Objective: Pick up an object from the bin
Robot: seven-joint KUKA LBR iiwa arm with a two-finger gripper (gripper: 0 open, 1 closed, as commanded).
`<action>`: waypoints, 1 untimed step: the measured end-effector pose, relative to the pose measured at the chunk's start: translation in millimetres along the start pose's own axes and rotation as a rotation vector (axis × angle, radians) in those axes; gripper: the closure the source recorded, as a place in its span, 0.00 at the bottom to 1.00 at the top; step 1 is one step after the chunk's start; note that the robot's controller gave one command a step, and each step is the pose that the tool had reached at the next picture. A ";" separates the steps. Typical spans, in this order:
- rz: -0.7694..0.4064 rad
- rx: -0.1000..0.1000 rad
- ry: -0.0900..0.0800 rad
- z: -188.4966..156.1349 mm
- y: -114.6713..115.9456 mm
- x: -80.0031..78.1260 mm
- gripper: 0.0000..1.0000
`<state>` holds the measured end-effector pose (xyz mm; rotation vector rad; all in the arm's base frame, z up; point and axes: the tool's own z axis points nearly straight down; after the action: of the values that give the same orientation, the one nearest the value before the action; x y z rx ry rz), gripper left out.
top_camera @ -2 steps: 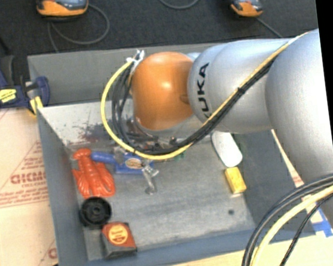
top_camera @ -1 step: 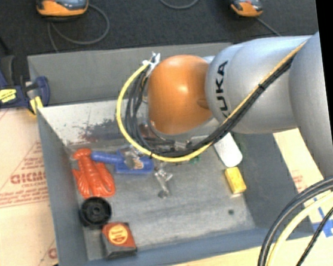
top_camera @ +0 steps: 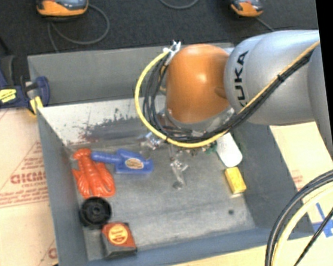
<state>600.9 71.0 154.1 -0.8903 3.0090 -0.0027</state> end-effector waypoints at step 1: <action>0.248 -0.001 -0.002 -4.0 -4.5 -15.6 0.00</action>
Offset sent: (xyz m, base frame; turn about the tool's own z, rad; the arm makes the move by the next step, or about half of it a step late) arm -0.0157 0.0256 -0.0334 -0.1690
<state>616.4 75.7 158.1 -0.5103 3.0941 0.0007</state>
